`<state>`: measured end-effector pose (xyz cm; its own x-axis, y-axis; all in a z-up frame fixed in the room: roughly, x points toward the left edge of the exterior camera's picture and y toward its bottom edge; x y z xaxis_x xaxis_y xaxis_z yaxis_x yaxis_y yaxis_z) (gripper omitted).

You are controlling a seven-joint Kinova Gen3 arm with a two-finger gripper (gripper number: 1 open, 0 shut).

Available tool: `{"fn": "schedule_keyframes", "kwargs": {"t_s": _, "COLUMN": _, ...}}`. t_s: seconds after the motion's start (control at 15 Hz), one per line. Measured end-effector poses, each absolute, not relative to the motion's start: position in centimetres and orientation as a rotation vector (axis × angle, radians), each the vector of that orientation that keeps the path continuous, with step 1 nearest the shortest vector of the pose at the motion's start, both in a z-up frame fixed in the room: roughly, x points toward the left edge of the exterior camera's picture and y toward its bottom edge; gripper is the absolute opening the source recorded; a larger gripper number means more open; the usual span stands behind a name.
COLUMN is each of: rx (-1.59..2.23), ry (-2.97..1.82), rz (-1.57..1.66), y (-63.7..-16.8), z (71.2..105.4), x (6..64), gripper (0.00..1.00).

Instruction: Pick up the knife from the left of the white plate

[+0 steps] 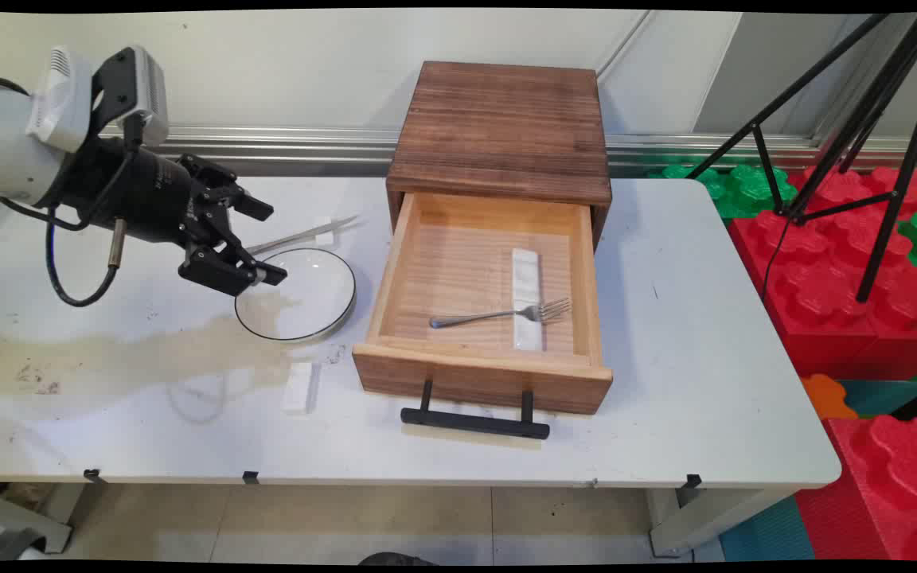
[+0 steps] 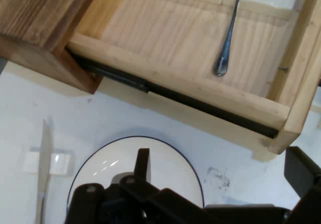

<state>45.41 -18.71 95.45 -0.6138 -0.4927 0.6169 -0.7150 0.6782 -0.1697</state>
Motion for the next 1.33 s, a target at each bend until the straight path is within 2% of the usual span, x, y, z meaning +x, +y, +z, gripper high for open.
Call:
{"fn": "schedule_keyframes", "kwargs": {"t_s": 0.67, "rx": 1.079, "ry": -2.381, "rz": 0.589, "y": -21.1, "z": 94.9, "x": 47.7, "gripper": 1.0}}
{"fn": "schedule_keyframes", "kwargs": {"t_s": 1.33, "rx": 1.123, "ry": -2.511, "rz": 0.631, "y": -28.8, "z": 94.2, "x": 50.8, "gripper": 1.0}}
